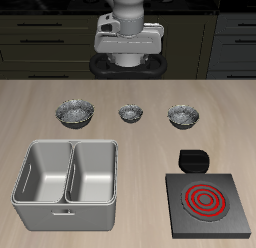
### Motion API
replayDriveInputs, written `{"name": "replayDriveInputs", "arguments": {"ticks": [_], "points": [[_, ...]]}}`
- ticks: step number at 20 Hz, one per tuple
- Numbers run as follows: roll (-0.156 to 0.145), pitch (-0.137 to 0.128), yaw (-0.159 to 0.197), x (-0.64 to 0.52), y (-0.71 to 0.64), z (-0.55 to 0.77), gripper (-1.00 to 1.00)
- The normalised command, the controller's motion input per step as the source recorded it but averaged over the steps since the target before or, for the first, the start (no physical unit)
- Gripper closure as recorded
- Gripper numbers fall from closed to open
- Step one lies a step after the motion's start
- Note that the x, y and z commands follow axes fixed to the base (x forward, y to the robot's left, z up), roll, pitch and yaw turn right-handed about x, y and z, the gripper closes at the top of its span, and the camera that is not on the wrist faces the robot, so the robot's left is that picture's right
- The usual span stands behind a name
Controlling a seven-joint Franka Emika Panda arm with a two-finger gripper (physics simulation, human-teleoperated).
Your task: Place the smallest bowl in the left side of the drainer and the medium bowl in the right side
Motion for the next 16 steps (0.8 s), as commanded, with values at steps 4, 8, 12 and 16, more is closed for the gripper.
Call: {"name": "replayDriveInputs", "arguments": {"ticks": [4,8,12,16], "points": [[0.004,0.012,-0.016,0.05,-0.01,-0.24,-1.00],[0.000,0.021,-0.025,0.02,-0.06,-0.32,-1.00],[0.019,-0.020,-0.001,-0.13,0.09,-0.27,-1.00],[0.039,0.007,-0.028,-0.19,0.11,-0.24,-1.00]]}}
